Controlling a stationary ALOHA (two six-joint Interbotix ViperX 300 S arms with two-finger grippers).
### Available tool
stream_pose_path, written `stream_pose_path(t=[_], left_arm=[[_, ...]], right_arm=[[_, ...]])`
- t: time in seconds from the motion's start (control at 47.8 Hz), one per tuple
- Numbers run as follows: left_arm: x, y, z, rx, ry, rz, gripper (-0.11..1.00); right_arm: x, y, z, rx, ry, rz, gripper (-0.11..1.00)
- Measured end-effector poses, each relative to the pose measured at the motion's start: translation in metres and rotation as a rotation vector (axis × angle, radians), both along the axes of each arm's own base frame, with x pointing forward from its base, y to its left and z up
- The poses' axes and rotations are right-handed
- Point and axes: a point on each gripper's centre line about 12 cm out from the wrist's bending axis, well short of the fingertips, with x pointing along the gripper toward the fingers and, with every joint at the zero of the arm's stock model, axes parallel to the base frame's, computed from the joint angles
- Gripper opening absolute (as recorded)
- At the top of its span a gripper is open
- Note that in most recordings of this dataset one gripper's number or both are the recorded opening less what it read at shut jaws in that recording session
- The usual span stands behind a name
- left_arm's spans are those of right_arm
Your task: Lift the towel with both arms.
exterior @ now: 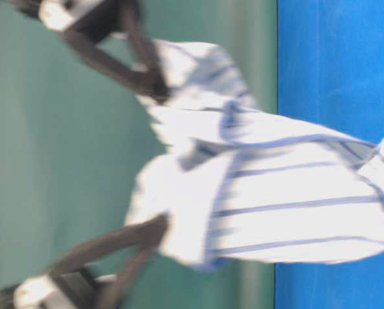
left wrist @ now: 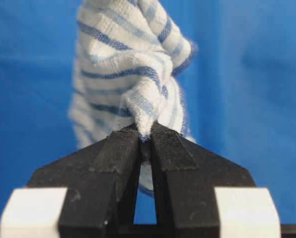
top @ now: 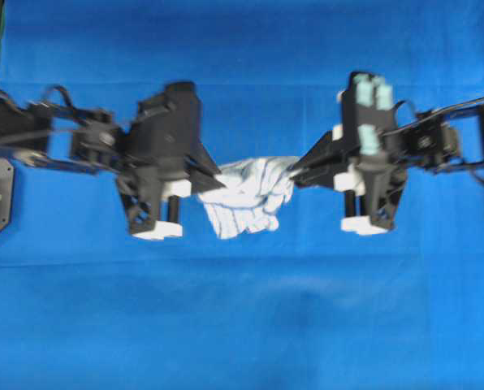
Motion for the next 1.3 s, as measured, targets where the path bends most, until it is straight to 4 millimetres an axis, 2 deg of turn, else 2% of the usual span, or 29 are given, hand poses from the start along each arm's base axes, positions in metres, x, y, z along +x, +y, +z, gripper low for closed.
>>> stream_pose_path(t=[0.188, 0.314, 0.502, 0.628, 1.005, 1.067, 1.172, 1.298], left_arm=[[-0.018, 0.010, 0.053, 0.010, -0.052, 0.020, 0.03], [-0.028, 0.014, 0.080, 0.020, -0.077, 0.028, 0.03], [-0.043, 0.015, 0.119, 0.052, -0.131, 0.018, 0.03], [-0.048, 0.015, 0.134, 0.070, -0.156, 0.006, 0.03], [-0.048, 0.015, 0.134, 0.080, -0.150, 0.003, 0.04], [-0.048, 0.015, 0.134, 0.081, -0.150, 0.003, 0.12], [-0.048, 0.017, 0.134, 0.081, -0.153, 0.007, 0.42], [-0.049, 0.018, 0.138, 0.082, -0.172, 0.013, 0.78]], right_arm=[[-0.012, -0.005, 0.062, -0.038, -0.091, -0.007, 0.08], [-0.021, -0.007, 0.100, -0.056, -0.150, -0.013, 0.08], [-0.030, -0.009, 0.139, -0.075, -0.198, -0.023, 0.08], [-0.032, -0.009, 0.150, -0.075, -0.216, -0.026, 0.08], [-0.025, -0.010, 0.142, -0.085, -0.181, -0.023, 0.08], [-0.025, -0.009, 0.142, -0.088, -0.181, -0.021, 0.09], [-0.025, -0.009, 0.142, -0.089, -0.181, -0.020, 0.10], [-0.025, -0.010, 0.142, -0.092, -0.181, -0.023, 0.45]])
